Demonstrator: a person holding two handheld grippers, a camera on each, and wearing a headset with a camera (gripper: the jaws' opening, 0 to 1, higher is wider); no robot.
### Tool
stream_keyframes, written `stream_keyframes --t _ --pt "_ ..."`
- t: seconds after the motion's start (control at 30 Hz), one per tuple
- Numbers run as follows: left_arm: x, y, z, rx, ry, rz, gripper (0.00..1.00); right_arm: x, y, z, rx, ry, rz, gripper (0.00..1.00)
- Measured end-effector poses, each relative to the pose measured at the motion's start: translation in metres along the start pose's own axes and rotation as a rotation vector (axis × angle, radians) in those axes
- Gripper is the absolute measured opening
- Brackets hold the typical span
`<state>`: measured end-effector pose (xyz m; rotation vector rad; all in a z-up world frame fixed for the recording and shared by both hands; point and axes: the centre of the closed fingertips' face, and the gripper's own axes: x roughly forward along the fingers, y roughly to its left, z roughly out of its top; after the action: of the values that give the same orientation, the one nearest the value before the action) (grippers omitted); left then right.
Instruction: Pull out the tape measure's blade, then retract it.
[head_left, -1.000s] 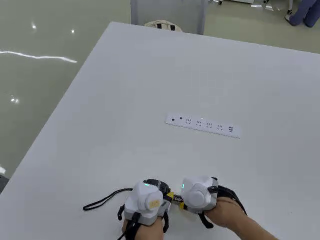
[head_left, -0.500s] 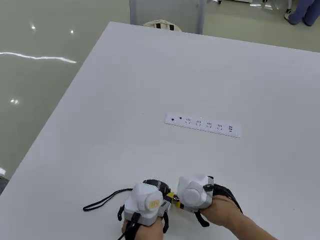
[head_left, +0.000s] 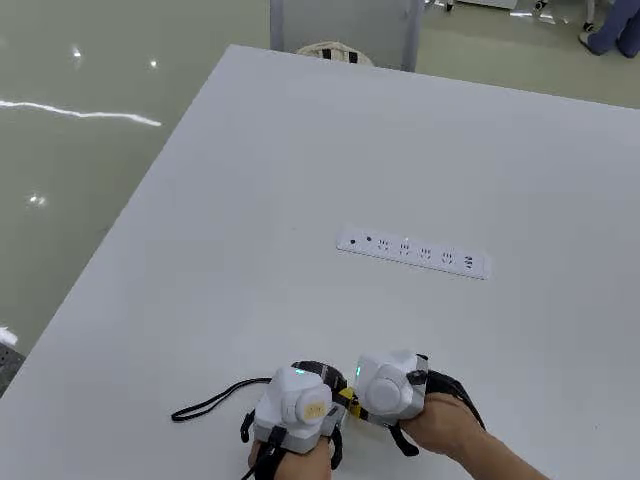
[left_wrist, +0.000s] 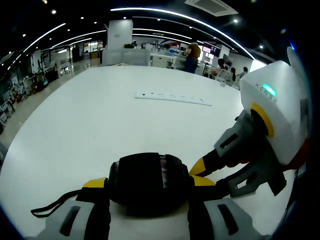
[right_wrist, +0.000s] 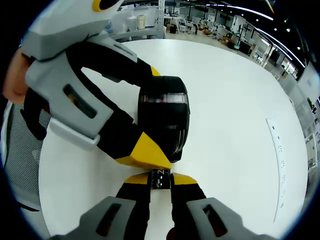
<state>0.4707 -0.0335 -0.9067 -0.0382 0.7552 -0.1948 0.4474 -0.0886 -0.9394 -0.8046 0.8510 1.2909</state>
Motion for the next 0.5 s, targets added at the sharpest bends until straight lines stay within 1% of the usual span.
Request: stream_keyframes --t 0.27,0.5 --pt "-0.0002 0.0 -0.0001 0.0 0.0 0.001 0.59 0.0012 0.0002 0.0037 -0.007 0.006 0.001 0.15" --pt "-0.0002 -0.0002 0.0 0.001 -0.001 -0.001 0.59 0.0025 0.0003 0.0036 -0.012 0.014 -0.001 0.15"
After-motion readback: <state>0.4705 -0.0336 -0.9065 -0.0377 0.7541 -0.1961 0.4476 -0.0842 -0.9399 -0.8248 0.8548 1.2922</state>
